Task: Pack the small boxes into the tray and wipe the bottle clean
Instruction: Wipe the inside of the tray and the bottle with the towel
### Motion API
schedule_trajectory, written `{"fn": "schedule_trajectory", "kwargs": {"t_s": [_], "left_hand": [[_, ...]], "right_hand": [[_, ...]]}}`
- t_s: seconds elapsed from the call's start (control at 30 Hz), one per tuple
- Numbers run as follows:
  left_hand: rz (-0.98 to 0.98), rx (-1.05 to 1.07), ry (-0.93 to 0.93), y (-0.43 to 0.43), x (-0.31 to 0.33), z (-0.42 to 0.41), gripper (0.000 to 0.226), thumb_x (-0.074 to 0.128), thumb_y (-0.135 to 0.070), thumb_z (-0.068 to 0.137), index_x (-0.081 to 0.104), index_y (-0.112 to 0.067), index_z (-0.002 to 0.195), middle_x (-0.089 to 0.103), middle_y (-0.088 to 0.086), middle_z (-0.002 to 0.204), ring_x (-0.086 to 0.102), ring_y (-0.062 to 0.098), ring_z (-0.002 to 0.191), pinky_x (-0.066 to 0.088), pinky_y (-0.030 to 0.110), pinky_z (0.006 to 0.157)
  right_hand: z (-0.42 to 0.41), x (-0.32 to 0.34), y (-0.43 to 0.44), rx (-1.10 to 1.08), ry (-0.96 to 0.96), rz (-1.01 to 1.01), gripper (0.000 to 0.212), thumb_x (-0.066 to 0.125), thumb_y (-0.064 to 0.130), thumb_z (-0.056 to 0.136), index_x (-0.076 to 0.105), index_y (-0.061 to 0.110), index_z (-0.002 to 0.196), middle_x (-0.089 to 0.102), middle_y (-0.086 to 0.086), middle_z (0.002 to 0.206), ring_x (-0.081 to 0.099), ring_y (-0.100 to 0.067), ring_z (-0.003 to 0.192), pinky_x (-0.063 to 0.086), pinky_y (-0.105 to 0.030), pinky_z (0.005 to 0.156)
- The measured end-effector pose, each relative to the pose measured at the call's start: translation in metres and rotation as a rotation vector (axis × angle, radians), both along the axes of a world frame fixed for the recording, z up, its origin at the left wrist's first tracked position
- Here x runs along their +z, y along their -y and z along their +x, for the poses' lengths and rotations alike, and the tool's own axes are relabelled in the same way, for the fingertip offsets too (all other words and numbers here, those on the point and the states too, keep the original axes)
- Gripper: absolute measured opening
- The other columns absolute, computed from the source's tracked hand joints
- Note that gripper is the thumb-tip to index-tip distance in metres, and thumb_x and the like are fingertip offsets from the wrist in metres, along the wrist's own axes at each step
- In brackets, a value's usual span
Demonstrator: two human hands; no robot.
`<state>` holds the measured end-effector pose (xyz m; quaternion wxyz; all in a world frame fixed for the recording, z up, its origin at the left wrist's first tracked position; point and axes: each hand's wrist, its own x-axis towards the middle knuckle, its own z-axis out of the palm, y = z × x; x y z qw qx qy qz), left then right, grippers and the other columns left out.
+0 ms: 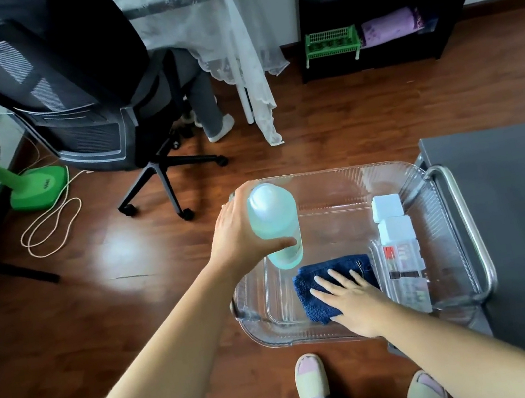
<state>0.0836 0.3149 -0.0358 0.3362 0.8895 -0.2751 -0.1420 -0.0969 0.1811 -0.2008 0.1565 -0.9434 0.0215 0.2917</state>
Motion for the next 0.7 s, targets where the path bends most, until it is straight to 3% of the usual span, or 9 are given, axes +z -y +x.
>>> {"fn": "schedule_trajectory", "kwargs": {"t_s": [0.17,0.3,0.37,0.53,0.7], "left_hand": [[0.012,-0.018,0.014,-0.002,-0.011,0.007,0.095,0.082,-0.059,0.044,0.038,-0.040,0.125,0.049,-0.015,0.125,0.040,0.021,0.131,0.041,0.043,0.103],[0.012,0.000,0.023,-0.002,-0.017,0.009,0.085,0.080,-0.061,0.044,0.036,-0.048,0.116,0.043,-0.034,0.102,0.047,0.013,0.114,0.044,0.032,0.084],[0.013,0.015,0.030,-0.002,-0.021,0.010,0.085,0.077,-0.064,0.042,0.034,-0.051,0.114,0.040,-0.034,0.100,0.044,0.005,0.103,0.040,0.028,0.080],[0.018,0.032,0.052,0.000,-0.026,0.012,0.087,0.074,-0.068,0.043,0.031,-0.054,0.117,0.043,-0.027,0.106,0.041,0.002,0.101,0.040,0.029,0.080],[0.018,0.053,0.046,0.001,-0.019,0.009,0.090,0.072,-0.067,0.043,0.033,-0.048,0.121,0.048,-0.018,0.109,0.050,0.017,0.110,0.048,0.037,0.083]], "right_hand": [[0.012,-0.007,-0.004,-0.330,0.069,-0.110,0.066,0.029,0.043,0.100,-0.005,0.021,0.152,-0.013,-0.007,0.161,-0.007,-0.030,0.148,-0.001,-0.049,0.119],[0.052,-0.013,0.009,-0.427,0.104,-0.110,0.064,0.027,0.042,0.101,-0.006,0.020,0.152,-0.012,-0.009,0.161,-0.007,-0.031,0.148,-0.002,-0.048,0.119],[0.080,-0.017,0.025,-0.428,0.115,-0.113,0.062,0.026,0.041,0.101,-0.007,0.026,0.151,-0.015,-0.005,0.161,-0.010,-0.029,0.148,-0.004,-0.050,0.118],[0.097,-0.026,0.051,-0.274,0.122,-0.119,0.062,0.026,0.048,0.098,-0.010,0.039,0.148,-0.018,0.002,0.160,-0.017,-0.026,0.147,-0.009,-0.052,0.116],[0.029,-0.023,0.004,-0.261,0.047,-0.045,0.065,0.023,0.053,0.097,-0.022,0.043,0.143,-0.029,0.005,0.156,-0.028,-0.024,0.143,-0.019,-0.050,0.112]]}}
